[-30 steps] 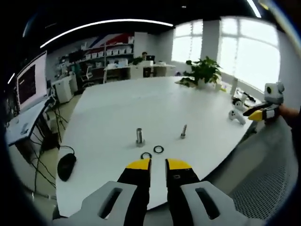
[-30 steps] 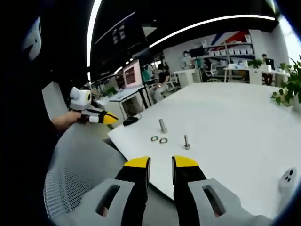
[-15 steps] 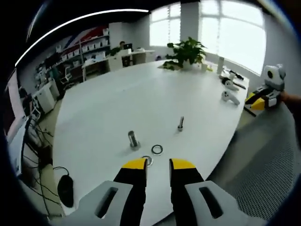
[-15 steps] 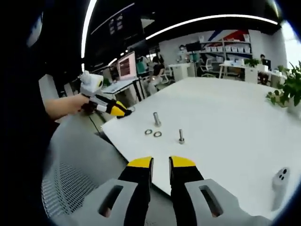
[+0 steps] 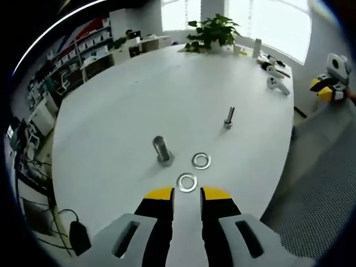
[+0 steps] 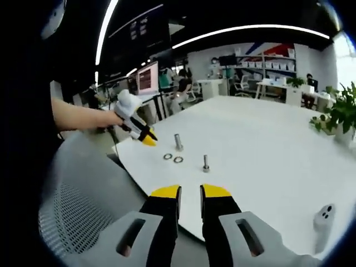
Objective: Place the washer onto the threaded stud by aligning its center hole with the stud, sliding it down to the base, and recovering from edge contact or off-axis alignment until the washer reaches the visible bottom stop.
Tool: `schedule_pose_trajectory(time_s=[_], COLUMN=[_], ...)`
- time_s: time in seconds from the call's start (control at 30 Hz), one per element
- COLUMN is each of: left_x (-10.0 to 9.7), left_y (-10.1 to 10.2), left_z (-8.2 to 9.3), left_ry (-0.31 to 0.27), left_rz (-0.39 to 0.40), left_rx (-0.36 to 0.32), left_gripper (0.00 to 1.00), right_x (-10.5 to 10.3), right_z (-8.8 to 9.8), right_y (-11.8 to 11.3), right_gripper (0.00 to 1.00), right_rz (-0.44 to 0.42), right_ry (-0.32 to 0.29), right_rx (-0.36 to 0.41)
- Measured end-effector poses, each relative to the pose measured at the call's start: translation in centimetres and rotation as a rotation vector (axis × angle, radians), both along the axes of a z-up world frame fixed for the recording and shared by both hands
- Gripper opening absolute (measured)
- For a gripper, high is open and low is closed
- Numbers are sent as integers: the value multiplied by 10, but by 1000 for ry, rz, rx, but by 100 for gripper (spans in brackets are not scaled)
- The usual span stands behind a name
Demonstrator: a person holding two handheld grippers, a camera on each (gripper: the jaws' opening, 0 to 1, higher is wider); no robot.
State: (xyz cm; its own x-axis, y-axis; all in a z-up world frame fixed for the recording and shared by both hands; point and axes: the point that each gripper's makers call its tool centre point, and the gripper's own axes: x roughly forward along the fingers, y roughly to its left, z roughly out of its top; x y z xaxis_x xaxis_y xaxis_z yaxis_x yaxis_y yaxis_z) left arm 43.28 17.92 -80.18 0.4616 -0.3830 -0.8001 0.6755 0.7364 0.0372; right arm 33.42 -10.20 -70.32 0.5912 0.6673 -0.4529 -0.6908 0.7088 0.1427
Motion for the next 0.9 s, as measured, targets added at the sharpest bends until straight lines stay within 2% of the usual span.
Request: schedule_pose_trajectory(time_s=[0.3, 0.4, 0.53, 0.7, 0.9], left_x=[21, 25, 31, 32, 31], left_y=[-10, -9, -10, -11, -12], left_z=[-27, -42, -49, -55, -60], left_ry=[5, 36, 41, 31, 35], left_rz=[-44, -90, -96, -163, -214], left_rx=[24, 77, 89, 147, 174], left_gripper=[16, 16, 16, 13, 13], right_x=[2, 3, 1, 1, 0], right_z=[2, 1, -1, 0, 2], right_y=[1, 0, 0, -1, 3], right_gripper=[16, 16, 16, 16, 16], right_rz=[-7, -10, 0, -4, 12], right_ry=[12, 18, 27, 43, 44], right_rx=[34, 35, 24, 55, 74])
